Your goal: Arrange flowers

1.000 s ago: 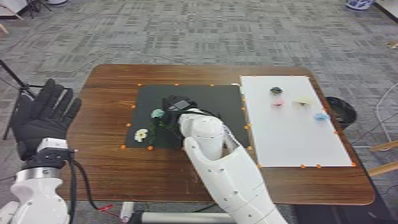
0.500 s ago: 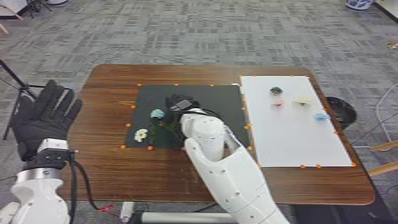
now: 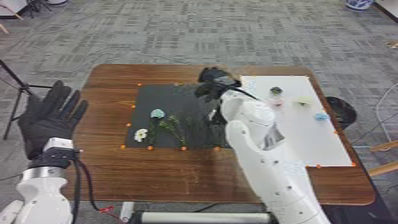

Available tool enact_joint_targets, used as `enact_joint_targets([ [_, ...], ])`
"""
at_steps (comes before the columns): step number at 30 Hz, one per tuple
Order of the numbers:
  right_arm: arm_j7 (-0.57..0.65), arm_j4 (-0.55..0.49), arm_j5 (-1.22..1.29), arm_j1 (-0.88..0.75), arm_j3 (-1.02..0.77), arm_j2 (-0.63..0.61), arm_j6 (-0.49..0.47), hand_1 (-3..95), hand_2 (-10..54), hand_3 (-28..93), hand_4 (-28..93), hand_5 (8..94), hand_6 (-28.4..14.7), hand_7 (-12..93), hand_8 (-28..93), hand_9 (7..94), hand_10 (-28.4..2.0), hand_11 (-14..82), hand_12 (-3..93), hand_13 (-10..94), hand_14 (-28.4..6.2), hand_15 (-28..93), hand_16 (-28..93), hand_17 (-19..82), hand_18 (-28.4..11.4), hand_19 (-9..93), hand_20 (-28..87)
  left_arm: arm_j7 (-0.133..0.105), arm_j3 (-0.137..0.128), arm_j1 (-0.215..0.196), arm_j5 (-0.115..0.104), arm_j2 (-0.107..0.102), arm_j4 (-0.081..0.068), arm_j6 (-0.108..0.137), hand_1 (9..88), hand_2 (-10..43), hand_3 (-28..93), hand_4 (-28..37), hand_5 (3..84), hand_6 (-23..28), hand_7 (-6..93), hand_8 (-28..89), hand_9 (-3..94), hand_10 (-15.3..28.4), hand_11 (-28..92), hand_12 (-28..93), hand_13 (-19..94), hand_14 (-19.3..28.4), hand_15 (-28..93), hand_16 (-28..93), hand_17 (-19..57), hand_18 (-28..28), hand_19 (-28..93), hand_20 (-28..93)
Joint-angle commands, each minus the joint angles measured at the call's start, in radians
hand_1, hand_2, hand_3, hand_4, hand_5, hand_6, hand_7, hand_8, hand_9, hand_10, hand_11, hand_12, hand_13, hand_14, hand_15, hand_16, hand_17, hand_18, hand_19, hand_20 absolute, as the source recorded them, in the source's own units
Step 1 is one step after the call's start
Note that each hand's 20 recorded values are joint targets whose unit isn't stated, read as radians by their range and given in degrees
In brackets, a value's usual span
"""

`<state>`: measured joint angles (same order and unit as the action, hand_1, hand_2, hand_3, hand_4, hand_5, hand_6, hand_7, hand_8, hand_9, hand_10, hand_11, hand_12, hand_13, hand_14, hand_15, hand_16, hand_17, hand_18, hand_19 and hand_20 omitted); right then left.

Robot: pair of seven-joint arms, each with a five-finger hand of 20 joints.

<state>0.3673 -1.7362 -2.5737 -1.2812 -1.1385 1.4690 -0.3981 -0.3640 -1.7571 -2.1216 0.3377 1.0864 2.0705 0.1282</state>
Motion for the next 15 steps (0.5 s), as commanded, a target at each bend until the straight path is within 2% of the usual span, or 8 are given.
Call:
enact_joint_targets([
  [1,0.021,-0.087,-0.067,-0.126,-0.123,-0.241,0.101,38.8,-6.1,78,-23,49.6,-7.8,10,-10,39.6,-20.3,7.6,11.5,59,-12.7,68,24,32,-22.1,79,25,0.001,0.014,0.028,0.010,-0.037,-0.015,0.029,24.1,15.5,70,-28.3,38.6,7.7,11.3,-10,29.7,12.3,15,5,23,11.7,15,-4,-5.5,13.2,32,7],
  [2,0.033,-0.104,-0.053,-0.147,-0.145,-0.259,0.094,38.8,-6.2,78,-23,49.2,-7.8,10,-10,39.4,-20.2,7.5,11.5,58,-12.8,68,24,32,-22.1,78,25,-0.002,0.017,0.032,0.010,-0.040,-0.016,0.037,24.1,15.6,70,-28.3,38.6,7.7,11.2,-10,29.7,12.3,15,5,23,11.6,14,-4,-5.4,13.0,32,7],
  [7,0.098,-0.130,-0.029,-0.222,-0.255,-0.320,0.057,38.9,-6.5,78,-23,48.2,-7.8,10,-10,39.2,-19.9,7.4,11.5,58,-12.5,67,23,32,-22.0,78,25,-0.002,0.033,0.057,0.014,-0.053,-0.022,0.038,24.2,15.6,70,-28.3,38.6,7.6,11.2,-10,29.6,12.2,15,5,22,11.2,14,-4,-5.2,12.7,32,7],
  [11,0.164,-0.116,0.014,-0.249,-0.335,-0.336,-0.006,38.8,-6.9,78,-24,44.9,-8.9,8,-9,37.8,-19.7,6.8,11.1,59,-13.4,75,25,32,-22.3,79,25,-0.009,0.034,0.047,0.024,-0.054,-0.008,0.041,24.2,15.7,70,-28.3,38.6,7.6,11.2,-10,29.6,12.0,15,5,22,11.2,14,-4,-5.3,12.7,32,7],
  [15,0.185,-0.094,0.000,-0.254,-0.368,-0.354,0.005,39.2,-8.1,78,-24,41.3,-10.2,6,-9,35.7,-19.4,7.1,10.4,60,-13.5,77,25,32,-22.6,80,25,-0.014,0.033,0.038,0.025,-0.053,0.000,0.043,24.2,15.7,70,-28.3,38.5,7.5,11.3,-10,29.5,12.1,15,5,22,11.2,14,-4,-5.4,12.7,32,7],
])
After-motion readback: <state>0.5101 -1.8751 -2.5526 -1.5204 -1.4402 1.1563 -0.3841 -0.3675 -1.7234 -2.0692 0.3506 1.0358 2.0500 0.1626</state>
